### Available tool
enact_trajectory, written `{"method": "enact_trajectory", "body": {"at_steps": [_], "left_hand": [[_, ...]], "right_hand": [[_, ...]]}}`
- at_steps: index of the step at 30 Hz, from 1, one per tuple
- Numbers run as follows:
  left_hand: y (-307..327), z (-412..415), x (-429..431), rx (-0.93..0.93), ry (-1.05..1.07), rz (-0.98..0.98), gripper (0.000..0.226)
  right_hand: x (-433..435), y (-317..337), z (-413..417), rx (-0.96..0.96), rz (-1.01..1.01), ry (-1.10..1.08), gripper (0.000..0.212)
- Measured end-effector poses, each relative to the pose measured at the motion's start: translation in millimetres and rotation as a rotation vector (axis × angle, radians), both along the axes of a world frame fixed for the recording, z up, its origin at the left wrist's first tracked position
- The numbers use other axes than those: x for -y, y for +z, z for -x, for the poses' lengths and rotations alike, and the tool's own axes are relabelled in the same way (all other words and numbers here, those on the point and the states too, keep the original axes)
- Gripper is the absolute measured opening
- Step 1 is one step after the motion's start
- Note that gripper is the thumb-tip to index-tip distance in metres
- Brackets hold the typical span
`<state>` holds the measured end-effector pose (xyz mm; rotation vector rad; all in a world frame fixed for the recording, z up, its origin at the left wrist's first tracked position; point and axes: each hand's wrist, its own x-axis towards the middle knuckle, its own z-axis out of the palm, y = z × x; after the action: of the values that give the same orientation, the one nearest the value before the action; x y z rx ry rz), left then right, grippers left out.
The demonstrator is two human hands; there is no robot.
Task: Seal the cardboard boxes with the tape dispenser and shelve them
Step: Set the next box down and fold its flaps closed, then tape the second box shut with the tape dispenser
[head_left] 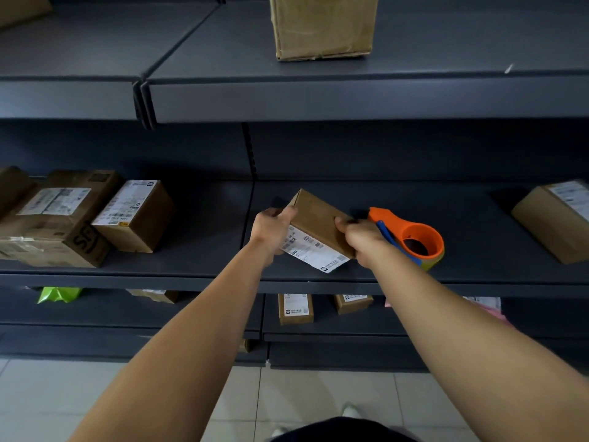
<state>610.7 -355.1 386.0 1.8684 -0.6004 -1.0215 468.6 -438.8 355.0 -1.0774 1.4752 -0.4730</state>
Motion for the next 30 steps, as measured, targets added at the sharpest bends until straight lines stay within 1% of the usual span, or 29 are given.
{"method": "enact_trajectory", "body": {"at_steps": [2, 5, 9, 15, 18, 20, 21, 24, 25, 26, 27, 28, 29, 30], "left_hand": [[-2.0, -1.2, 0.0, 0.027, -0.015, -0.027, 0.027], [-6.2, -2.2, -0.4, 0.042, -0.037, -0.034, 0.03], [-13.9, -3.3, -1.7, 0.062, -0.062, -0.079, 0.027], [-31.7, -1.4, -4.0, -0.015, -0.027, -0.118, 0.027], [-32.2, 0.4, -3.3, -0.009, -0.043, -0.1, 0.016], [-32.9, 1.9, -1.5, 0.009, -0.053, -0.09, 0.022], [-33.9, 2.6, -0.2, 0.021, -0.046, -0.084, 0.026], [-34.2, 5.2, 1.7, 0.097, -0.02, -0.045, 0.033], [-33.5, 6.8, 1.4, 0.112, -0.018, -0.031, 0.035], [-33.2, 8.6, 0.9, 0.117, -0.022, -0.019, 0.039], [-33.5, 10.8, 0.5, 0.115, -0.033, -0.013, 0.044], [-34.4, 13.0, 0.2, 0.11, -0.046, -0.01, 0.047], [-34.9, 15.1, 0.1, 0.104, -0.053, -0.009, 0.049], [-35.7, 16.7, 0.6, 0.099, -0.054, -0.005, 0.048]], "right_hand": [[0.6, 1.6, 1.2, -0.001, 0.006, 0.033, 0.045], [0.2, 0.3, 2.6, 0.007, 0.023, 0.028, 0.037], [3.9, -6.2, 2.5, 0.045, 0.018, -0.022, 0.039], [5.4, -11.1, 11.9, 0.083, 0.027, -0.041, 0.043], [2.1, -7.7, 15.9, 0.118, 0.017, -0.008, 0.043], [0.8, -5.4, 20.3, 0.088, 0.059, 0.004, 0.046], [0.4, -4.1, 23.5, 0.053, 0.12, -0.007, 0.044], [-0.2, 4.4, 35.3, -0.056, 0.388, -0.087, 0.026], [2.0, 5.6, 39.7, -0.142, 0.478, -0.093, 0.023], [4.6, 7.1, 44.4, -0.287, 0.548, -0.078, 0.023], [7.0, 8.6, 49.9, -0.467, 0.587, -0.05, 0.027], [9.0, 8.3, 55.8, -0.647, 0.58, -0.017, 0.038], [10.4, 6.8, 62.4, -0.786, 0.519, 0.024, 0.05], [10.7, 6.2, 68.5, -0.875, 0.429, 0.073, 0.059]]}}
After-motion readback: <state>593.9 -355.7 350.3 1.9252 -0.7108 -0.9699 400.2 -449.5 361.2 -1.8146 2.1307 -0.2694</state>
